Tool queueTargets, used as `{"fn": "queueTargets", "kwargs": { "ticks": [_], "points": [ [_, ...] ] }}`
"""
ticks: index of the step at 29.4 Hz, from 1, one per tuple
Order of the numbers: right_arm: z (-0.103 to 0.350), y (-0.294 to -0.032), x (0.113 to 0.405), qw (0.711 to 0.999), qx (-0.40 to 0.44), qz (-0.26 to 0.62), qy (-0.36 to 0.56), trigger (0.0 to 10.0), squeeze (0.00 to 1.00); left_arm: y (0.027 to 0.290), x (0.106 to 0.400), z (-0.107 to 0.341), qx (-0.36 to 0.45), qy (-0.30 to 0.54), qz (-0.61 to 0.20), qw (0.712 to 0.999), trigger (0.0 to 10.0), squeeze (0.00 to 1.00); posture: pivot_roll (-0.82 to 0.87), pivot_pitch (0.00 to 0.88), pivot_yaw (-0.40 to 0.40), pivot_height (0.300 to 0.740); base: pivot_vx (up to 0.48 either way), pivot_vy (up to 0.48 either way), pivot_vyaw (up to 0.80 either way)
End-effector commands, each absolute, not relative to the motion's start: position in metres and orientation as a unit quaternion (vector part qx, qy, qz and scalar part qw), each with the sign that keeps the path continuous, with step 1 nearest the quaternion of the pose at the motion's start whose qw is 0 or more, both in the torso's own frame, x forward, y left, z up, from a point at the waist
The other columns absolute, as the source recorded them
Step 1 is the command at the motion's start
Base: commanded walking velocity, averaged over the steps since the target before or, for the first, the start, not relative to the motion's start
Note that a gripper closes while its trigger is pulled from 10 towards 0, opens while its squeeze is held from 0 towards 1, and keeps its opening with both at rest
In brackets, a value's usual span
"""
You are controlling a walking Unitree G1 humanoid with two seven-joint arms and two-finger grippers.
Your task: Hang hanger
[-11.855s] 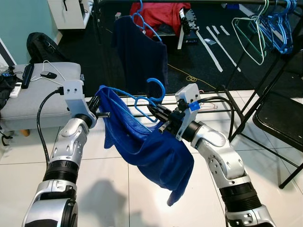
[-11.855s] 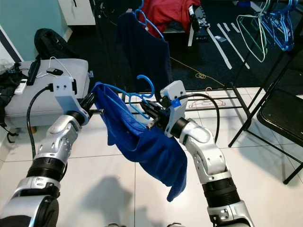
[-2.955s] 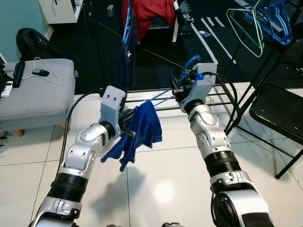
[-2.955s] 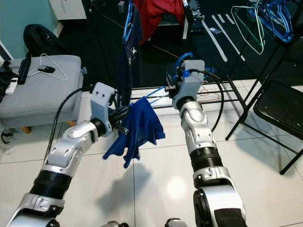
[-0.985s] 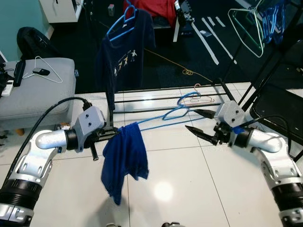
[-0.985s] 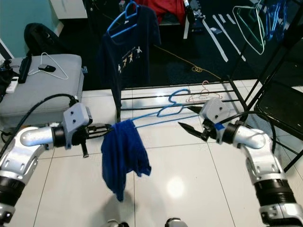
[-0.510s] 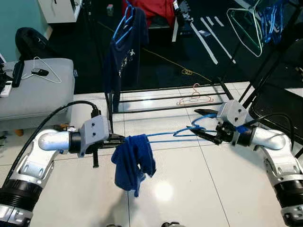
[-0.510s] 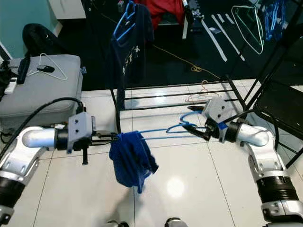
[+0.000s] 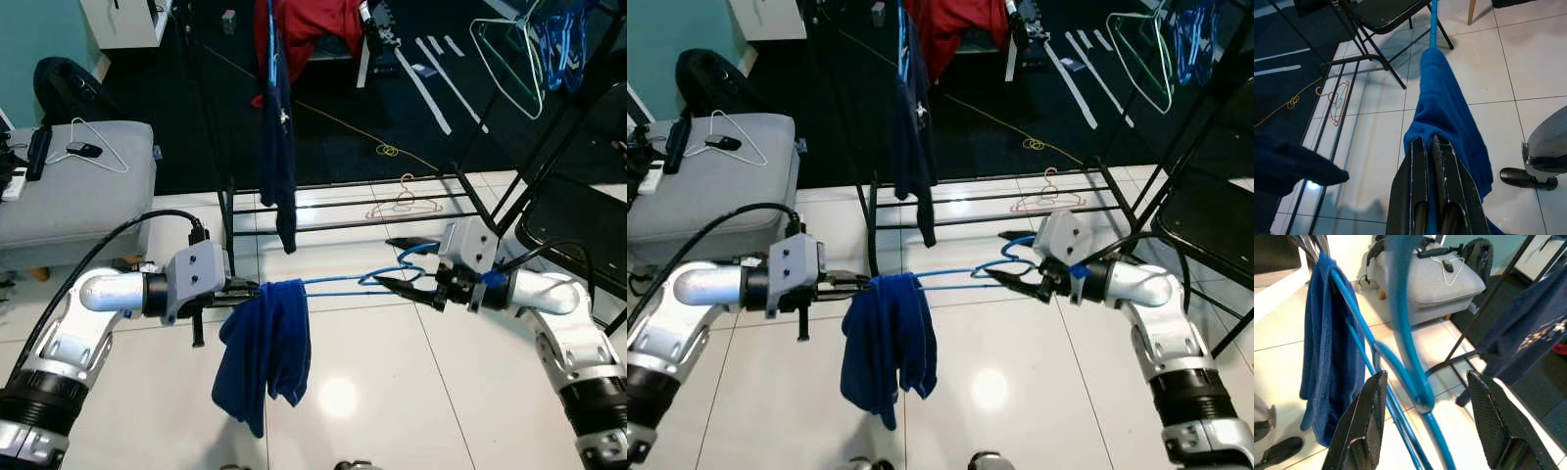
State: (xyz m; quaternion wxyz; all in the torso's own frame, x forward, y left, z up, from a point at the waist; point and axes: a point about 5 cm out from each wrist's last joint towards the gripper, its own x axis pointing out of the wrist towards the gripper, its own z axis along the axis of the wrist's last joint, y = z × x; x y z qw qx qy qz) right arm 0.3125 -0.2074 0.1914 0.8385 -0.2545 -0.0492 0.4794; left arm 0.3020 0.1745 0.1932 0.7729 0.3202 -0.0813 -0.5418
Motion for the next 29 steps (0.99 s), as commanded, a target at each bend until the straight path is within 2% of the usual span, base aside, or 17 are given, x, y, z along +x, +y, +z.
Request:
{"fn": "queueTargets", "kwargs": {
  "ticks": [1,4,5,7,9,17,18,19,20,29],
  "points": [
    [0.186,-0.207,0.311,0.835,-0.255,0.486,-0.043,10.0,0.0,0.167,0.299,0.198,0.32,-0.102,-0.556,0.76,0.0,0.0,-0.05,0.183,-0.027,0.74,0.0,0.0,0.0],
    [0.186,-0.208,0.311,0.836,-0.254,0.485,-0.042,10.0,0.0,0.165,0.299,0.199,0.319,-0.107,-0.556,0.76,0.0,0.0,-0.05,0.183,-0.027,0.74,0.0,0.0,0.0],
    [0.189,-0.211,0.312,0.848,-0.234,0.472,-0.051,10.0,0.0,0.165,0.3,0.201,0.314,-0.119,-0.551,0.764,0.0,0.0,-0.05,0.173,-0.027,0.74,0.0,0.0,0.0],
    [0.189,-0.211,0.312,0.848,-0.234,0.472,-0.051,10.0,0.0,0.165,0.3,0.201,0.314,-0.119,-0.551,0.764,0.0,0.0,-0.05,0.173,-0.027,0.74,0.0,0.0,0.0],
    [0.194,-0.217,0.314,0.865,-0.204,0.454,-0.066,10.0,0.0,0.165,0.298,0.204,0.302,-0.135,-0.548,0.768,0.0,0.0,-0.05,0.166,-0.024,0.74,0.0,0.0,0.0],
    [0.191,-0.213,0.311,0.86,-0.192,0.469,-0.063,10.0,0.0,0.158,0.296,0.203,0.293,-0.142,-0.558,0.763,0.0,0.0,-0.05,0.162,-0.024,0.74,0.0,0.0,0.0],
    [0.19,-0.212,0.311,0.858,-0.189,0.474,-0.062,4.2,0.0,0.156,0.295,0.203,0.292,-0.143,-0.561,0.761,0.0,0.0,-0.05,0.162,-0.024,0.74,0.0,0.0,0.0],
    [0.19,-0.212,0.311,0.858,-0.189,0.474,-0.062,4.2,0.0,0.156,0.295,0.203,0.292,-0.143,-0.561,0.761,0.0,0.0,-0.05,0.162,-0.024,0.74,0.0,0.0,0.0],
    [0.189,-0.21,0.31,0.855,-0.182,0.481,-0.06,0.0,0.0,0.155,0.295,0.203,0.291,-0.144,-0.562,0.76,0.0,0.0,-0.05,0.162,-0.024,0.74,0.0,0.0,0.0],
    [0.187,-0.211,0.306,0.842,-0.183,0.506,-0.042,0.0,0.0,0.158,0.296,0.202,0.302,-0.139,-0.564,0.756,0.0,0.0,-0.05,0.163,-0.024,0.74,0.0,0.0,0.0]
  ]
}}
